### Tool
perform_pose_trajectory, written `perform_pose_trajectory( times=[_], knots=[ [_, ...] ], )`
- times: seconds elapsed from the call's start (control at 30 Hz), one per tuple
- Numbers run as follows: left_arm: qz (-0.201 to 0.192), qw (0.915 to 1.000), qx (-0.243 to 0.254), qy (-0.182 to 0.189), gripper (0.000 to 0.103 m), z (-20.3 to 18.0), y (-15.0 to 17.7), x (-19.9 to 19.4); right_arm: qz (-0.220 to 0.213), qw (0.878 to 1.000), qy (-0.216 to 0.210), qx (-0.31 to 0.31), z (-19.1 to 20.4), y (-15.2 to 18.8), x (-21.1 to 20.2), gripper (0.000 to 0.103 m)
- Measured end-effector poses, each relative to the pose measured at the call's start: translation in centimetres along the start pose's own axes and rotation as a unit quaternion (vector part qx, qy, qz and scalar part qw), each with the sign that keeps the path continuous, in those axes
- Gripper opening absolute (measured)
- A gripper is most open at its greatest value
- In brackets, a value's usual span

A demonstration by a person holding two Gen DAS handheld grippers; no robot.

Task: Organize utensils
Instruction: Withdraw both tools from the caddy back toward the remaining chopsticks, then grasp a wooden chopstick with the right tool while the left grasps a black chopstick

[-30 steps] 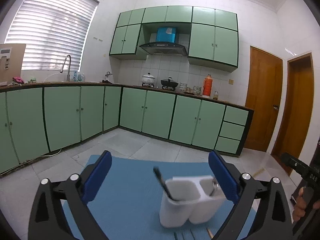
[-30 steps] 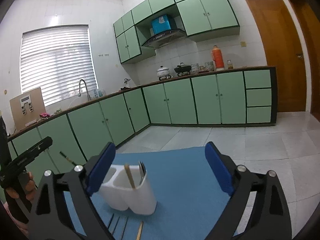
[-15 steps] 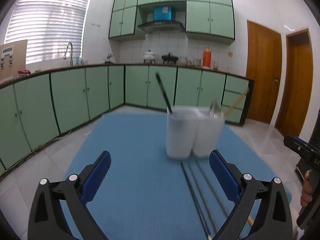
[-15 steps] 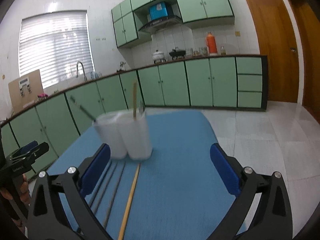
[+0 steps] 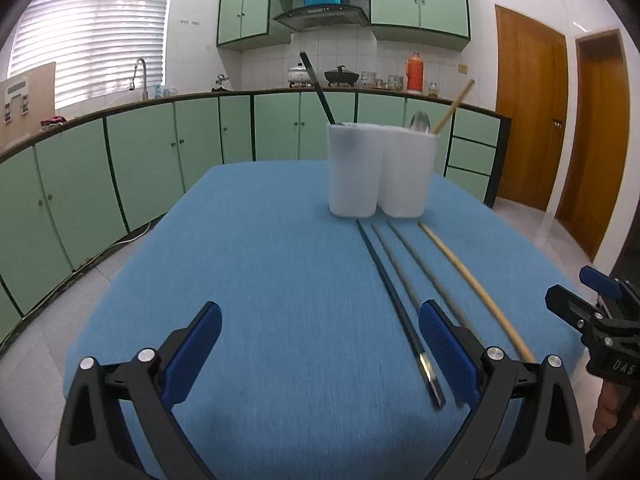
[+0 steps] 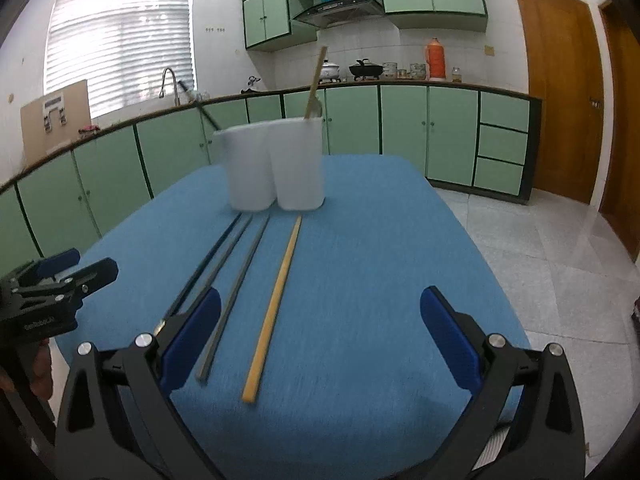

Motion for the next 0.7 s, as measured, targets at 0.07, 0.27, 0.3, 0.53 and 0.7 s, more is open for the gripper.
perform_pose_trajectory(
  times=[0.07, 0.27, 0.3, 0.53, 0.7],
  knots=[
    [0.003, 1.0, 0.0, 0.001, 0.097, -0.2, 0.8, -0.4, 0.002, 1.0, -0.002, -0.003, 0.5, 0.5, -0.1, 0.097],
    [0.005, 1.0, -0.005, -0.004, 0.097, -0.3, 1.8, -1.1, -0.005, 1.0, 0.007, -0.019, 1.7, 2.0, -0.7, 0.096],
    [0.006, 1.0, -0.007, -0.004, 0.097, -0.3, 2.0, -1.2, -0.006, 1.0, 0.009, -0.023, 1.9, 2.2, -0.8, 0.094],
    [0.009, 0.9999, -0.005, -0.008, 0.097, -0.2, 3.3, -1.6, 0.002, 1.0, 0.014, -0.025, 2.4, 3.9, -0.7, 0.066],
    [0.016, 0.9998, -0.005, -0.008, 0.097, -0.1, 3.8, -1.6, 0.004, 0.999, 0.014, -0.029, 2.8, 4.7, -0.5, 0.048]
  ],
)
Point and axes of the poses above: each gripper's, at about its wrist camera, not at the fingertips, and x roughly the way its jaws point, z to its left, y to its underside, the point moved 10 cm from there along x, roughly the way its jaws point, and after that the axes turned 11 degrees about -y, right-handed, at the moved point
